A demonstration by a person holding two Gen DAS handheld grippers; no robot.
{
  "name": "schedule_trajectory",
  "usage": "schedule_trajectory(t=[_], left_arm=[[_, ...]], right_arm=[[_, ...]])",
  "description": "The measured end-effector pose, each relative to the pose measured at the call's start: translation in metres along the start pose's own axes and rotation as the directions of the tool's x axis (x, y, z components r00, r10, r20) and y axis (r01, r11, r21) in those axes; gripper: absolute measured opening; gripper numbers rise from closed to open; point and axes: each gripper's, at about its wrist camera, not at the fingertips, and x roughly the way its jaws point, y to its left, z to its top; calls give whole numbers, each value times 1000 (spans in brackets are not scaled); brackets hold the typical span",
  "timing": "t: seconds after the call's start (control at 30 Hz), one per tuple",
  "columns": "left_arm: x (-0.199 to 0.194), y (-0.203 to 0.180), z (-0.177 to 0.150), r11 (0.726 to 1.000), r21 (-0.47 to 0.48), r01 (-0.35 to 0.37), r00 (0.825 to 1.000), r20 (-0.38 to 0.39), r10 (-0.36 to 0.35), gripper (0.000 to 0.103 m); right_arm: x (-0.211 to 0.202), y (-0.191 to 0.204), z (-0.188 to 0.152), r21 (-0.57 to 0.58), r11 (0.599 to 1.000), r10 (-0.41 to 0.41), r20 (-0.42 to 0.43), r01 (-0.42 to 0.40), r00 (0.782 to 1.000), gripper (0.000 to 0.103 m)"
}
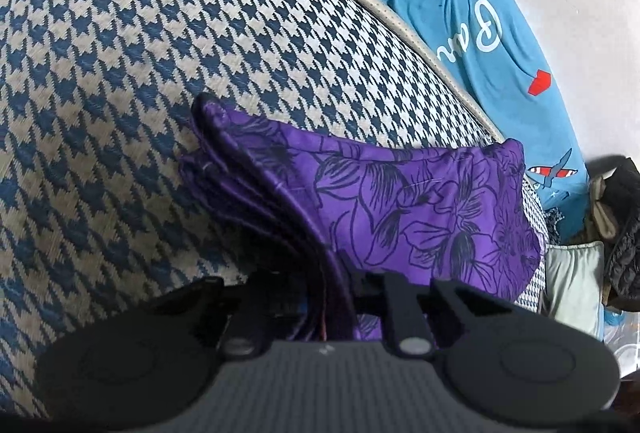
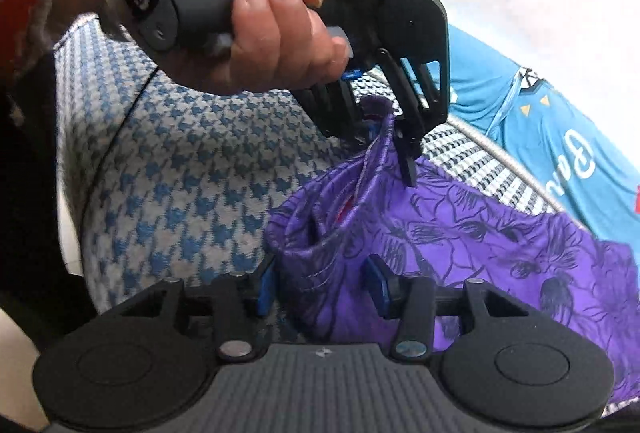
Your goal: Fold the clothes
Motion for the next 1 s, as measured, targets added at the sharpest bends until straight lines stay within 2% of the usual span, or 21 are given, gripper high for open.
schedule_trajectory(t=[0.03,0.1,0.17,0.23,0.43,0.5,0.57,0.67,0.73,0.8,0.9,1.0], left_arm=[[0,1,1,1000,-4,0,1000,1,0,14],[-1,4,2,1000,-12,2,1000,4,-2,16],[-2,7,4,1000,-20,6,1000,9,-6,28],[-4,7,5,1000,-14,-4,1000,31,4,52],[0,2,8,1000,-9,5,999,52,-4,80],[3,-1,8,1000,-5,5,999,54,-5,80],[6,-4,8,1000,-2,7,998,57,-7,77],[12,-3,11,1000,-28,14,998,62,-12,58],[17,0,12,998,-56,8,998,55,-5,33],[19,1,11,998,-65,24,998,61,-20,18],[16,-6,8,999,-36,33,995,100,-30,11],[9,-17,5,999,13,29,988,151,-31,10]], right_arm=[[1,-2,1,10,1000,-6,-1,6,1000,15],[-1,-10,3,44,999,-15,6,14,1000,11],[-6,-18,6,74,997,-20,22,19,1000,11],[-11,-25,7,92,995,-31,34,28,999,11],[-26,-43,9,138,989,-54,71,44,996,11],[-30,-45,10,149,988,-62,84,49,995,11],[-34,-48,11,150,988,-58,92,44,994,11],[-37,-51,12,159,986,-56,94,41,994,11],[-37,-54,12,162,986,-54,92,39,994,11],[-35,-54,11,157,987,-60,89,46,994,11],[-37,-58,9,163,985,-76,94,60,993,11],[-41,-64,7,177,981,-98,103,78,990,11]])
